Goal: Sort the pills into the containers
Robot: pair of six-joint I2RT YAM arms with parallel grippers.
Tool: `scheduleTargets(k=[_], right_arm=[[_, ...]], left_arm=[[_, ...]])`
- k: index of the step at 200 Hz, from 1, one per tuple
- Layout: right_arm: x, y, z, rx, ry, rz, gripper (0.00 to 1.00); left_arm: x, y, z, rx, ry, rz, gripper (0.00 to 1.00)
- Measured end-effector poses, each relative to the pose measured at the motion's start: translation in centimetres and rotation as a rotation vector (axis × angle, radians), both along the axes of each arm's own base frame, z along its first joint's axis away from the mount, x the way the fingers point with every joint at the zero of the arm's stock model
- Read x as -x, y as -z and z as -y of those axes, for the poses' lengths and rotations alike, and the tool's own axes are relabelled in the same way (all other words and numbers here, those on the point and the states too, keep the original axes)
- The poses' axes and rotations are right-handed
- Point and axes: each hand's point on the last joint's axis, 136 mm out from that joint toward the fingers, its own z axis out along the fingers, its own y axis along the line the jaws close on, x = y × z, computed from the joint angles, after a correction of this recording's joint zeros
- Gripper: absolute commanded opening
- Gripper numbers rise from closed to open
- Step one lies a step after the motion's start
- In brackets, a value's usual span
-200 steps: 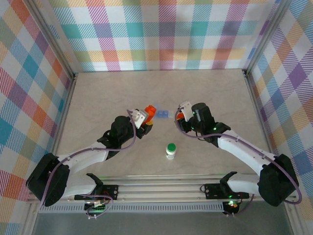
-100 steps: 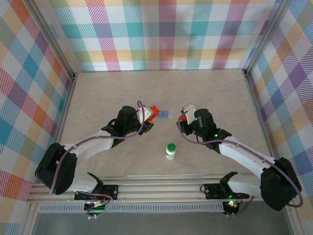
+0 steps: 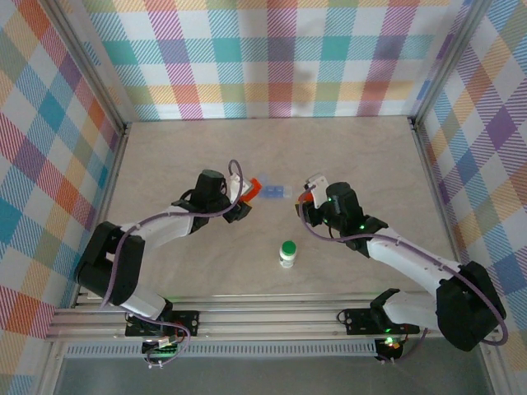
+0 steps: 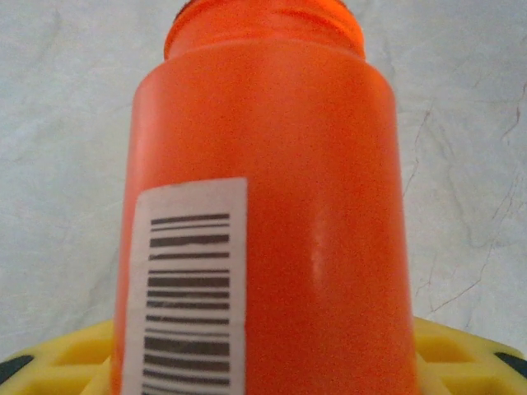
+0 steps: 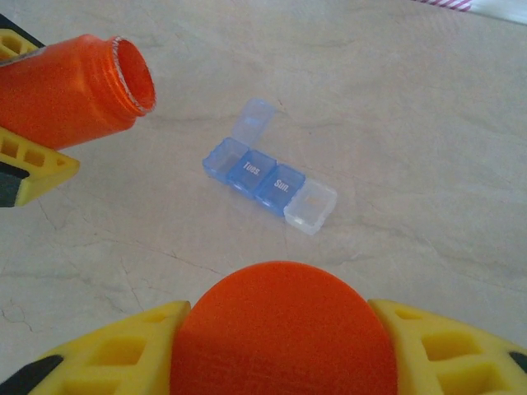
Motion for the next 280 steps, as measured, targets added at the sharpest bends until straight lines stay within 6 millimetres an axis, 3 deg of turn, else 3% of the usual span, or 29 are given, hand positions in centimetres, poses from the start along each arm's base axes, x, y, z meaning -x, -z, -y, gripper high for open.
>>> scheduleTargets(k=[64,156,280], right_arm=[[-0.1,1.0,-0.1,0.014,-0.001,-0.023,0.08],[0.1,1.0,-0.5,-0.007,-0.013,-0.036,0.08],[0.4,0.9,-0.8,-0.020,-0.033,-0.045,0.08]], left_arm=[[-2.0,1.6,0.6,-0.053,0.047,-0.097,0.00],[-2.8,3.9,0.7,-0.166,0.127,-0.232,0.00],[-4.4,4.0,0.6,-0.284,0.172,-0.336,0.00]])
